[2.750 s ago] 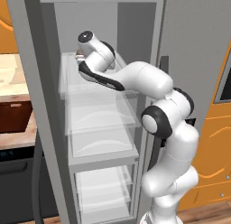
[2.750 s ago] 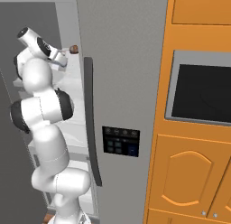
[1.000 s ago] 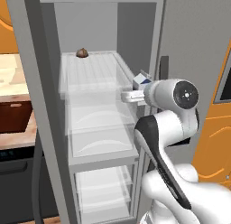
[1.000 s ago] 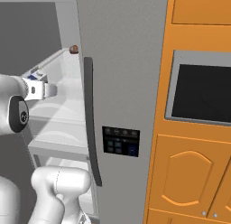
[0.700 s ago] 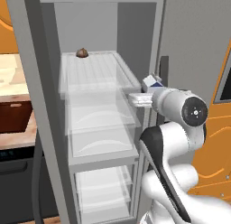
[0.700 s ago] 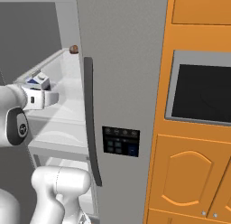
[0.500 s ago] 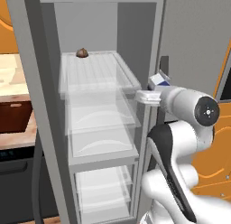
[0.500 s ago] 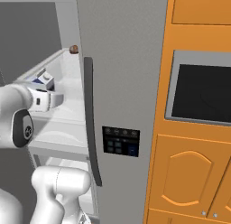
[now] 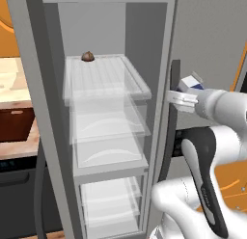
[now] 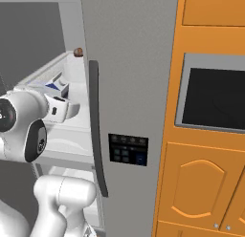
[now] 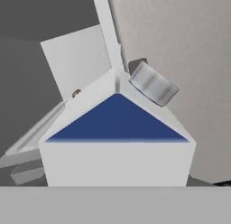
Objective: Take out the milk from the fridge and place it on the tray on the counter. Then take the sugar cube near the tray and place it in the tray.
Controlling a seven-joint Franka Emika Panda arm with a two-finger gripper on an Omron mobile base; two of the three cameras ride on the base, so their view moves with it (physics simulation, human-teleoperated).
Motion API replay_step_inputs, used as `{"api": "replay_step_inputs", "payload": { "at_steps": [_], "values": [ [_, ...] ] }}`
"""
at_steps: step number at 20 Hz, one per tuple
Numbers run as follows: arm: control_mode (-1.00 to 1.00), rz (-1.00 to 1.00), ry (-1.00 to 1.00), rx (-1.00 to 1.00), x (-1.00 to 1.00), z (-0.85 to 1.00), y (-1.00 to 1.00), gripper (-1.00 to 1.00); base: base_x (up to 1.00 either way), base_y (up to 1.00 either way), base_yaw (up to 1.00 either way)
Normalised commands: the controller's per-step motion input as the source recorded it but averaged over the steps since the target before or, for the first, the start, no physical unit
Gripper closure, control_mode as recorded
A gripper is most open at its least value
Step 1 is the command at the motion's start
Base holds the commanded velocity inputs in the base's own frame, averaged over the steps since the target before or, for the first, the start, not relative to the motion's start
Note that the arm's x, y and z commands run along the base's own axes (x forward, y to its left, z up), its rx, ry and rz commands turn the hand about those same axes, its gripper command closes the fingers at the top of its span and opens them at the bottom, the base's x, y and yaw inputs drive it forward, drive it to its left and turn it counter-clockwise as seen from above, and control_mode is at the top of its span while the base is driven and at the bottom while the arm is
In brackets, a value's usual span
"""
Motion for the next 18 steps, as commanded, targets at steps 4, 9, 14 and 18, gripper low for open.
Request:
{"api": "replay_step_inputs", "payload": {
  "at_steps": [4, 9, 14, 18],
  "values": [
    [1.00, 0.00, 0.00, 0.02, -0.16, 0.00, -0.03, 1.00, -0.38, 0.00, 0.00],
    [1.00, 0.00, 0.00, 0.00, 0.00, 0.00, 0.00, 1.00, -1.00, 0.08, 0.00],
    [1.00, 0.00, 0.00, 0.00, 0.00, 0.00, 0.00, 1.00, -1.00, 0.61, 0.00],
    [1.00, 0.00, 0.00, 0.00, 0.00, 0.00, 0.00, 1.00, -0.83, 1.00, 0.00]
  ]
}}
